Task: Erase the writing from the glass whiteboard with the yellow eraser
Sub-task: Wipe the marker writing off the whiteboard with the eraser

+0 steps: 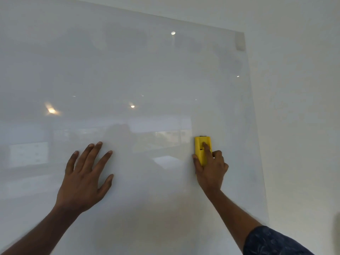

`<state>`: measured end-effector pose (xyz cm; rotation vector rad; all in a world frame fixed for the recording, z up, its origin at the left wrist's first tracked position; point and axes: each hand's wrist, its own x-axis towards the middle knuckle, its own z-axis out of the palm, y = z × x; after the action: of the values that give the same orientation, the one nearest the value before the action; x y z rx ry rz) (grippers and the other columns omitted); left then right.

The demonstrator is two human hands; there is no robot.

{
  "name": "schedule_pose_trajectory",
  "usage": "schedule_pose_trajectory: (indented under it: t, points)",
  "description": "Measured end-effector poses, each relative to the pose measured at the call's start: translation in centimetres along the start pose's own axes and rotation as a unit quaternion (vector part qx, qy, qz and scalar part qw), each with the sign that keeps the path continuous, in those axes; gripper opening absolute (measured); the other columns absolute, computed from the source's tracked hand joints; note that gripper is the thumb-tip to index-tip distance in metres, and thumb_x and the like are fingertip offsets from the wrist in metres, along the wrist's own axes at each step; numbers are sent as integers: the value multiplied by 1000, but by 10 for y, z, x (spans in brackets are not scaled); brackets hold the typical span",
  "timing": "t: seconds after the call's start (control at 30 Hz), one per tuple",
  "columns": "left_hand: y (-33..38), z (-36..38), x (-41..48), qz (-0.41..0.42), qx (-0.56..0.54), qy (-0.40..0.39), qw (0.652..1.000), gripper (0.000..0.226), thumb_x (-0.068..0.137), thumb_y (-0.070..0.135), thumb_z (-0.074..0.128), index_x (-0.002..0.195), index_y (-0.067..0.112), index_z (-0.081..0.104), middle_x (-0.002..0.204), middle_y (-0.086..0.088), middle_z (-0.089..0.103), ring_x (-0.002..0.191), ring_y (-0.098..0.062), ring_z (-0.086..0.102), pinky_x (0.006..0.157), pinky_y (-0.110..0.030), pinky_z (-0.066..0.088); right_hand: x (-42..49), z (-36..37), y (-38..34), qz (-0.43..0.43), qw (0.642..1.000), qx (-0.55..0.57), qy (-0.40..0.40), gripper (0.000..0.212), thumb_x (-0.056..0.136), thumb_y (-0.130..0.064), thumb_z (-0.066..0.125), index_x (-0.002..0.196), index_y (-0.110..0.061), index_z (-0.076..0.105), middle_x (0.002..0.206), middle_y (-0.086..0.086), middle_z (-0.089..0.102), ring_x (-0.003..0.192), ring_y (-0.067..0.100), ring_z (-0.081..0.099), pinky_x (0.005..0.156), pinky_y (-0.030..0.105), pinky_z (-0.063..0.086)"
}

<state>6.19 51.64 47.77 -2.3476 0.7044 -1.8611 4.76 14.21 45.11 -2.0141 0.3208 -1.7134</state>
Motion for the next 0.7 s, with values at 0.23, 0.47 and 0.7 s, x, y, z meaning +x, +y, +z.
schedule_pose_trajectory:
  t: [0.23,0.47,0.7]
  points:
    - [14,8,2,-20,8,11,1000,72,90,54,38,151,16,41,165,-12,25,151,-37,22,122,-60,13,-18,4,-53,-226,973,-26,-46,56,85,-55,52,135,-29,48,95,3,49,82,25,50,75,38,36]
    - [23,9,14,-29,23,1,999,73,90,55,36,153,17,37,166,-12,22,152,-36,20,121,-63,10,16,-6,-37,-230,971,-52,-34,55,87,-52,51,136,-28,51,97,6,53,85,29,53,75,39,35]
    - [32,16,25,-33,32,10,999,74,91,56,36,155,19,33,168,-10,14,154,-34,14,121,-62,5,68,-22,26,-78,995,-55,-27,56,89,-52,52,139,-29,45,101,10,50,87,33,57,82,43,38]
